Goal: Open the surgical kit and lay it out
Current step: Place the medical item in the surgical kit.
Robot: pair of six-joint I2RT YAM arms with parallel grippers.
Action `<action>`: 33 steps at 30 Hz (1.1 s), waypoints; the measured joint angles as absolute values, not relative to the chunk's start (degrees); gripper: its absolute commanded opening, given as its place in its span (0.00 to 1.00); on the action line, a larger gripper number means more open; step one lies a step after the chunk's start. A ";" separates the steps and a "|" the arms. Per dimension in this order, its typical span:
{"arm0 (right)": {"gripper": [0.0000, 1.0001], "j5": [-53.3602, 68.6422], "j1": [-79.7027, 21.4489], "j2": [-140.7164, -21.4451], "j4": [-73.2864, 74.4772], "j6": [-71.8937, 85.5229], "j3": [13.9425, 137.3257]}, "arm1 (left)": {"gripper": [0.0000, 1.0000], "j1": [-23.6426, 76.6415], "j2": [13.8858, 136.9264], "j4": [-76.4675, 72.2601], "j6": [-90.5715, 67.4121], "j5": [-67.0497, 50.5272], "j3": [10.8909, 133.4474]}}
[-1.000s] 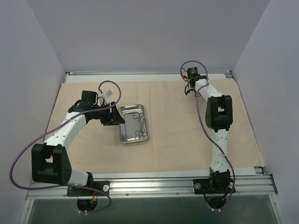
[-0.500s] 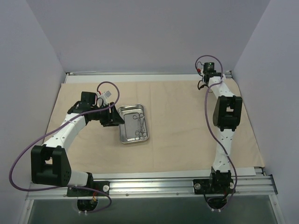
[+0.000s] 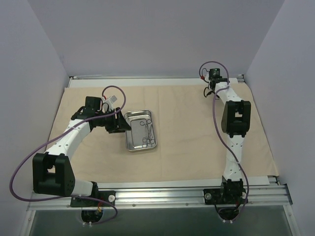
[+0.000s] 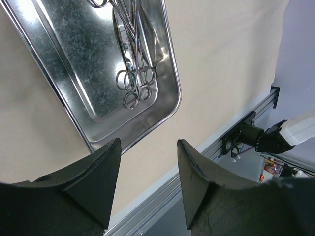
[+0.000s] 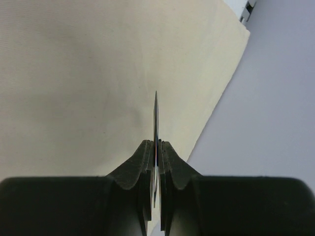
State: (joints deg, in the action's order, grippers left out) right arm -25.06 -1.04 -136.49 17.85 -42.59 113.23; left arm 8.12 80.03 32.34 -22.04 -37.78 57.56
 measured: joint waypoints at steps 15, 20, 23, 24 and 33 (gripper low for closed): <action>0.06 -23.46 -1.67 -138.30 18.63 -41.82 112.27 | 0.58 8.05 80.49 32.34 -22.02 -37.80 57.56; 0.13 -23.07 -1.67 -139.48 18.72 -41.45 112.27 | 0.58 7.99 80.51 32.34 -22.02 -37.85 57.56; 0.19 -23.05 -1.85 -139.63 18.98 -41.28 112.22 | 0.58 7.79 80.60 32.34 -22.02 -37.91 57.56; 0.20 -23.05 -1.89 -139.63 18.94 -41.15 112.22 | 0.58 7.77 80.66 32.36 -22.02 -37.93 57.56; 0.30 -23.22 -1.93 -139.63 18.61 -40.95 112.25 | 0.58 7.64 80.97 32.34 -21.93 -38.22 57.56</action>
